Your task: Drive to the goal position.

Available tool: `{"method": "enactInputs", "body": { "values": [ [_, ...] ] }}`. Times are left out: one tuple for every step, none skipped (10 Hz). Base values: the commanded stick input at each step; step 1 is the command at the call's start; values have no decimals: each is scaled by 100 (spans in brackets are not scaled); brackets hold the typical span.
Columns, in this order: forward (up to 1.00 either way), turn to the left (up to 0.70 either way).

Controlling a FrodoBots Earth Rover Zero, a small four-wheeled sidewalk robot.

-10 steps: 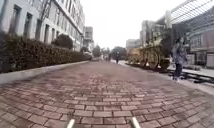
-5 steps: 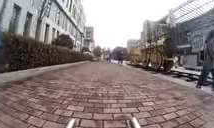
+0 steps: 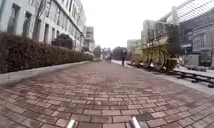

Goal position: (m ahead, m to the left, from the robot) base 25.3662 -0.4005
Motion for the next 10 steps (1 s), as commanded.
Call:
{"method": "enactInputs", "body": {
  "values": [
    [70, 0],
    [70, 0],
    [70, 0],
    [70, 0],
    [70, 0],
    [70, 0],
    [70, 0],
    [70, 0],
    [70, 0],
    [70, 0]
  ]
}}
